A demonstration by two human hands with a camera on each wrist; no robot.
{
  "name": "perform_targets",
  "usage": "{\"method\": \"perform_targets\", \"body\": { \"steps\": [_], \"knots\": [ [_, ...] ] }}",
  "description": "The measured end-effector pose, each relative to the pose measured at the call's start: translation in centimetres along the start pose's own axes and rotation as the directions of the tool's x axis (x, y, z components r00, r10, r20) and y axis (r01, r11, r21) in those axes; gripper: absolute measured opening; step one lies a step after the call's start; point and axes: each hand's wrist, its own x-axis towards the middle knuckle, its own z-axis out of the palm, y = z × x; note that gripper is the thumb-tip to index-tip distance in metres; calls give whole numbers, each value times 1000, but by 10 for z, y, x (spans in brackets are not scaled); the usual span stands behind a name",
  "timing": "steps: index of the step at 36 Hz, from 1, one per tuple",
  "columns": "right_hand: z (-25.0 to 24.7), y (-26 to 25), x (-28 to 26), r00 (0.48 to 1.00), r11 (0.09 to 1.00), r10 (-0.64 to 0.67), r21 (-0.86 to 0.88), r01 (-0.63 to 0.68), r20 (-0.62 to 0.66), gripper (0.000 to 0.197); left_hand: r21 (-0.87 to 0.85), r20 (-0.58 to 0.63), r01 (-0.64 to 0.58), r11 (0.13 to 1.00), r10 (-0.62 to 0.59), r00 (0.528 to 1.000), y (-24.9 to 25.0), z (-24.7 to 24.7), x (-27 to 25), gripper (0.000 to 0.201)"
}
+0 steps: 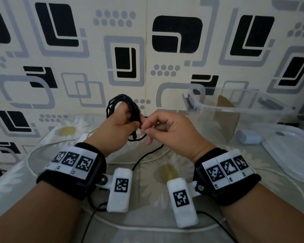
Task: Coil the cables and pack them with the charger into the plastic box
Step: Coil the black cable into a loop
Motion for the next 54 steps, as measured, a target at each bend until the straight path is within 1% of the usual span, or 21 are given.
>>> {"method": "perform_targets", "body": {
  "steps": [3,8,10,12,14,17,20,21,24,25,29,31,32,34,38,41,43,46,48,50,54],
  "knots": [
    [1,-2,1,997,998,-46,38,48,-55,16,70,55,15,997,-19,998,0,3,-1,23],
    [3,-3,2,987,992,-96,67,106,-132,22,138,118,40,990,-56,991,3,4,-3,27],
    [3,-3,2,984,988,-115,84,127,-136,24,168,148,54,984,-79,986,6,5,-4,30],
    [4,-3,2,983,987,-131,73,141,-132,25,190,166,62,980,-95,982,8,6,-5,29],
    [3,-3,3,982,987,-134,72,144,-133,26,169,170,86,982,-115,979,10,6,-6,28],
    [2,-2,4,980,986,-135,76,147,-144,27,133,159,128,983,-148,976,12,6,-7,20],
    [3,-2,4,979,985,-143,72,155,-148,27,142,158,127,982,-149,976,16,6,-9,10],
    [3,-3,4,979,985,-143,75,155,-148,27,157,165,137,978,-162,973,17,6,-10,10],
    [3,-3,4,979,984,-157,66,167,-132,27,191,226,153,970,-196,954,19,7,-9,27],
    [3,-3,4,979,983,-164,59,172,-121,27,205,242,147,968,-196,950,19,8,-10,28],
    [5,-2,5,982,985,-167,17,169,-92,26,338,278,85,937,-186,942,16,10,-12,15],
    [4,-1,4,983,988,-155,6,157,-100,24,358,297,60,932,-175,939,17,10,-12,12],
    [3,0,4,983,989,-148,1,149,-107,24,355,298,57,933,-171,939,16,11,-12,8],
    [1,2,5,984,991,-132,-14,132,-116,23,340,297,61,939,-169,940,17,12,-12,9],
    [-2,1,6,983,990,-137,-61,130,-119,25,282,281,83,956,-165,946,15,13,-13,24],
    [-4,2,7,974,971,-184,-179,159,-132,24,236,234,119,964,-175,956,16,13,-13,31],
    [-7,4,7,965,950,-210,-264,165,-156,20,192,228,137,972,-180,957,17,13,-13,39],
    [-10,7,7,954,930,-224,-338,148,-200,11,129,217,163,978,-189,958,17,14,-14,41],
    [-11,10,7,962,936,-185,-336,109,-204,9,79,223,189,979,-202,954,18,14,-14,33],
    [-12,14,7,973,949,-123,-311,57,-197,16,40,244,203,978,-206,948,17,13,-13,30],
    [-12,17,7,984,962,-51,-273,2,-172,31,-41,268,218,975,-200,942,14,12,-12,40]
  ]
}}
